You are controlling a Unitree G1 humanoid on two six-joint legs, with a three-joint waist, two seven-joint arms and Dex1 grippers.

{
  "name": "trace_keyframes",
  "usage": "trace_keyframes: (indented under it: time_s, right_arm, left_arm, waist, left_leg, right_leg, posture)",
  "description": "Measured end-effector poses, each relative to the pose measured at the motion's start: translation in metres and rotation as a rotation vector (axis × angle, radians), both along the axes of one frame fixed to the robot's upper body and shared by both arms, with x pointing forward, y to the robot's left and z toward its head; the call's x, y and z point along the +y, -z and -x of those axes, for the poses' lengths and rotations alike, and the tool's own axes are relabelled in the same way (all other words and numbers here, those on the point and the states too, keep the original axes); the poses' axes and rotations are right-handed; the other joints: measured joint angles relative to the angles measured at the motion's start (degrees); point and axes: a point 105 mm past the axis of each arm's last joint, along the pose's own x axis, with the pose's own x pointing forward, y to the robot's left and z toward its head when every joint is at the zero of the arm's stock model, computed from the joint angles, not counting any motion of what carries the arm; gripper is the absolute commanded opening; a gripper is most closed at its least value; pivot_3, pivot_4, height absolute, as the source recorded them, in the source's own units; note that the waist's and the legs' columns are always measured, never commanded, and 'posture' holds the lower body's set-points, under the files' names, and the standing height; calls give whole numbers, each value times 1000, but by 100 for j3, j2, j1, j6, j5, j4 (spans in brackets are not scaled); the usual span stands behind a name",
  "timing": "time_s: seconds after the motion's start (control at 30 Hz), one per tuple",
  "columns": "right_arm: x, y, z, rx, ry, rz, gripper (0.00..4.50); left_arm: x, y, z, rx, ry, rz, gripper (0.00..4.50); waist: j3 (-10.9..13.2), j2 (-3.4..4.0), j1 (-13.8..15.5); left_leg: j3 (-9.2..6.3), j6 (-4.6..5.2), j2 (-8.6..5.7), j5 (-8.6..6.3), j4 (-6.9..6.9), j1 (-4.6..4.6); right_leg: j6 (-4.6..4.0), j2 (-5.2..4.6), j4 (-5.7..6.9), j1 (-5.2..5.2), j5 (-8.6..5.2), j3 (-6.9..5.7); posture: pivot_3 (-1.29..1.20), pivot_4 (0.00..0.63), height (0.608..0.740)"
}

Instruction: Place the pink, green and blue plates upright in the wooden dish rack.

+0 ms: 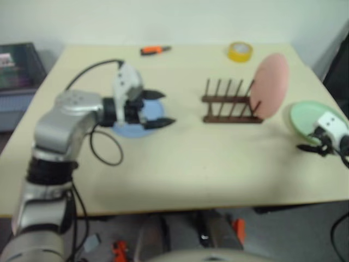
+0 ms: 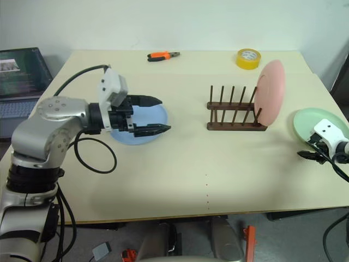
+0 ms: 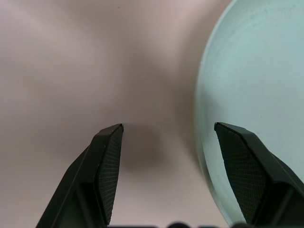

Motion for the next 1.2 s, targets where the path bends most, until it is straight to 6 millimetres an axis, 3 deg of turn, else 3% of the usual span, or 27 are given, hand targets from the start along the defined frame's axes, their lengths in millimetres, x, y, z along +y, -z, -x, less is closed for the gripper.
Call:
trace_keyframes:
  time_s: [0.27,0.6,0.83,0.93,1.07,1.2]
  right_arm:
    - [2,0,-1,-4,0,4,27]
    - [3,-6,2,-34,13,-1,27]
    - [-2,-35,14,-113,49,-75,27]
    - [14,-59,14,-199,12,-187,27]
    - [52,-122,12,-402,-133,-293,27]
    - [67,-151,13,-487,-171,-332,27]
  left_arm:
    - [0,0,0,0,-2,-2,4500]
    - [0,1,-1,-1,-6,-10,4500]
    - [0,2,-2,-4,-7,-12,4500]
    - [-2,4,-4,-3,-2,-5,4500]
    - [-9,3,-7,-10,23,1,4500]
    - [-9,4,-7,-7,30,-4,4500]
  waist:
    - [0,0,0]
    - [-3,-4,3]
    - [-4,-2,25]
    - [-3,2,-1]
    - [-4,7,-17]
    - [-4,7,13]
  left_leg:
    - [-2,0,0,0,1,0]
    - [-5,0,0,0,3,1]
    - [-5,0,0,0,3,1]
    - [2,0,-2,0,4,5]
    - [-11,-1,0,1,5,6]
    - [-12,-1,-1,1,4,-2]
  right_leg:
    - [0,0,1,0,0,0]
    - [1,-1,2,5,0,0]
    - [1,-1,1,4,0,-1]
    - [5,0,8,2,3,1]
    - [6,3,10,5,3,-3]
    - [5,0,2,4,3,-1]
  posture:
    - [0,150,740]
    - [0,150,740]
    - [0,150,740]
    - [0,150,740]
    - [0,150,740]
    - [0,150,740]
